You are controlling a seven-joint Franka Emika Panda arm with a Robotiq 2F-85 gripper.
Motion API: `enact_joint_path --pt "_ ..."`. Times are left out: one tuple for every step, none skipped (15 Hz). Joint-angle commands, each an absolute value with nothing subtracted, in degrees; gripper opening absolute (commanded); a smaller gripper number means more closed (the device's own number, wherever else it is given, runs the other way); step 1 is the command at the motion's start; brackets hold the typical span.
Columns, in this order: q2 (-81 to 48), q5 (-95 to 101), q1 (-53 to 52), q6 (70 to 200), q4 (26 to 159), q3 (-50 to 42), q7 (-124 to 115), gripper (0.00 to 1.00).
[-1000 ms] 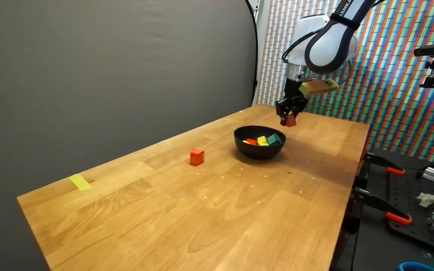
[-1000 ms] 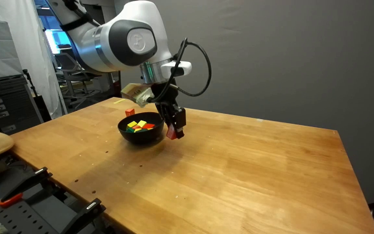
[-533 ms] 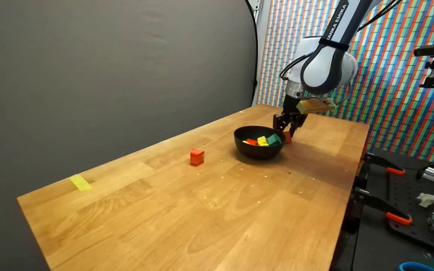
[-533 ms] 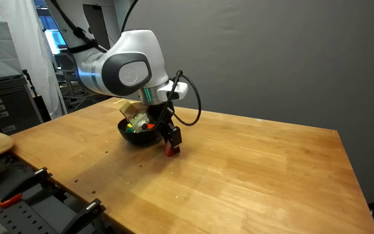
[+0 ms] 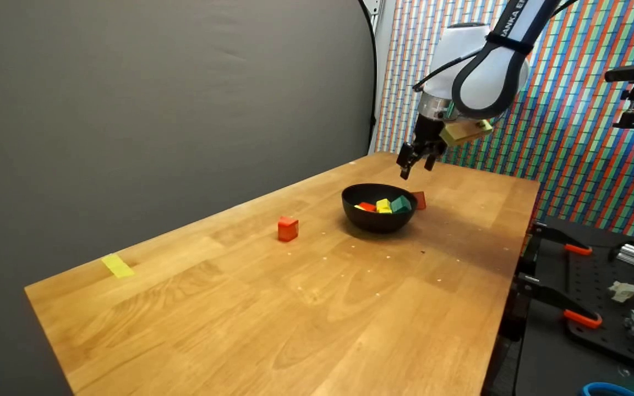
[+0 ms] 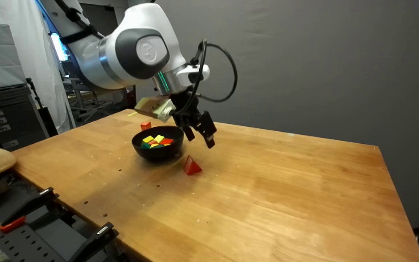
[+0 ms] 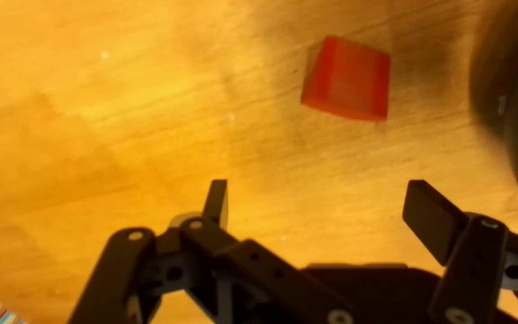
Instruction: Remove all the objects in the black bowl and put them on the table
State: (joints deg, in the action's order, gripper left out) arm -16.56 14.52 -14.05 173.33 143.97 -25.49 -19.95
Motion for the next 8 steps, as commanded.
enact_joint_path --pt "-6.52 30.64 -27.54 165.92 144.52 -40.93 -27.55 1.0" --pt "-3.78 33.4 -28.14 162.97 144.19 -40.8 -27.75 1.0" --pt "-1.74 36.09 -29.6 160.75 143.76 -40.84 -28.41 1.0" --pt "0.23 37.06 -30.34 158.42 143.51 -39.75 -28.74 1.0" --pt "1.86 34.44 -30.64 157.32 143.77 -37.58 -26.59 1.0" --pt "2.82 31.12 -22.91 156.05 143.48 -27.5 -23.76 1.0" --pt "2.69 26.41 -22.35 155.14 143.12 -24.68 -20.85 1.0" --pt "0.28 30.73 -15.64 157.62 143.06 -20.69 -25.1 1.0"
